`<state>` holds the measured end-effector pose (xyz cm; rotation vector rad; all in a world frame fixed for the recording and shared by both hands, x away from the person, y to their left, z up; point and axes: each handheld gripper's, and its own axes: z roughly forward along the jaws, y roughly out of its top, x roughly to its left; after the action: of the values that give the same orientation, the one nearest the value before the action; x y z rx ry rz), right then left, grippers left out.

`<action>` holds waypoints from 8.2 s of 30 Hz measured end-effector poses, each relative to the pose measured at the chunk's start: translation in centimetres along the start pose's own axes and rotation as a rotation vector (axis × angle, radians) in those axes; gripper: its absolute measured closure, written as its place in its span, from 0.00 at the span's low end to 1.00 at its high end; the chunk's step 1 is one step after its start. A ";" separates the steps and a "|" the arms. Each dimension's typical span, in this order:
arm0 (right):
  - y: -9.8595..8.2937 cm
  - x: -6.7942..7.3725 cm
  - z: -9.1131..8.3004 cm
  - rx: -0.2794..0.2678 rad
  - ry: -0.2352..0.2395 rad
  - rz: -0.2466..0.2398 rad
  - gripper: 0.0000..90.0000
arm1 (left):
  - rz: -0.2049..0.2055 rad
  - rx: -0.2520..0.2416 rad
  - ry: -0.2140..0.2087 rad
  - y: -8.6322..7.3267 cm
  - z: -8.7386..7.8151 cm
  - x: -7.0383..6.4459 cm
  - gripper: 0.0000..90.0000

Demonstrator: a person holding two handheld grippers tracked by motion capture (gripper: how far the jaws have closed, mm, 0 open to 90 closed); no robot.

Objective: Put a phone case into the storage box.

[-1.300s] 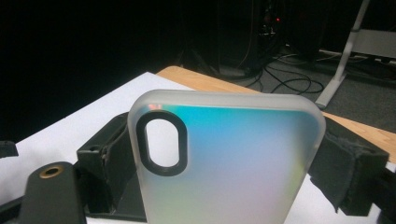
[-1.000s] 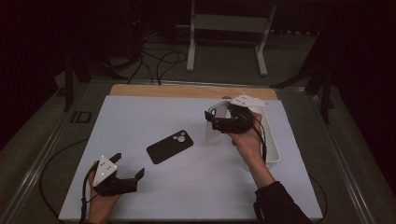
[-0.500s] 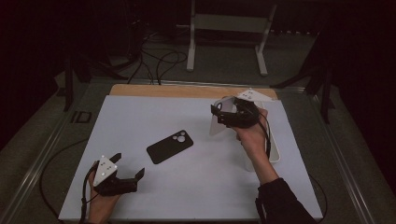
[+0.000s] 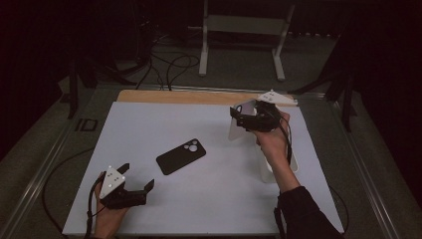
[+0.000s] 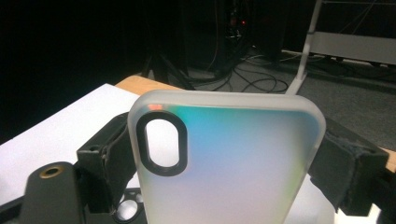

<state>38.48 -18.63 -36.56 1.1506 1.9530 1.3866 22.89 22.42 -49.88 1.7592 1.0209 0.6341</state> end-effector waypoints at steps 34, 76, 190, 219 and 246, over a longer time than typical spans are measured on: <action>1.5 -3.0 0.9 0.017 -0.120 -0.004 0.18 | -0.004 0.004 -0.005 0.0 0.1 -0.1 0.00; 2.1 -7.6 1.6 0.034 -0.235 0.042 0.18 | 0.001 0.002 0.004 0.0 0.0 -0.1 0.00; -2.6 -10.4 4.7 0.189 -0.290 0.103 0.09 | -0.003 -0.004 0.009 -0.1 -0.1 0.0 0.00; -4.9 -4.1 -4.2 0.087 -0.048 -0.012 0.09 | -0.006 0.000 0.010 -0.1 0.0 0.0 0.00; -13.1 -1.1 -9.0 0.020 -0.022 -0.048 0.09 | -0.007 0.002 0.013 -0.1 0.0 -0.1 0.00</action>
<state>27.51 -25.97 -45.45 1.1163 1.9708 1.3271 22.87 22.37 -49.96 1.7546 1.0365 0.6404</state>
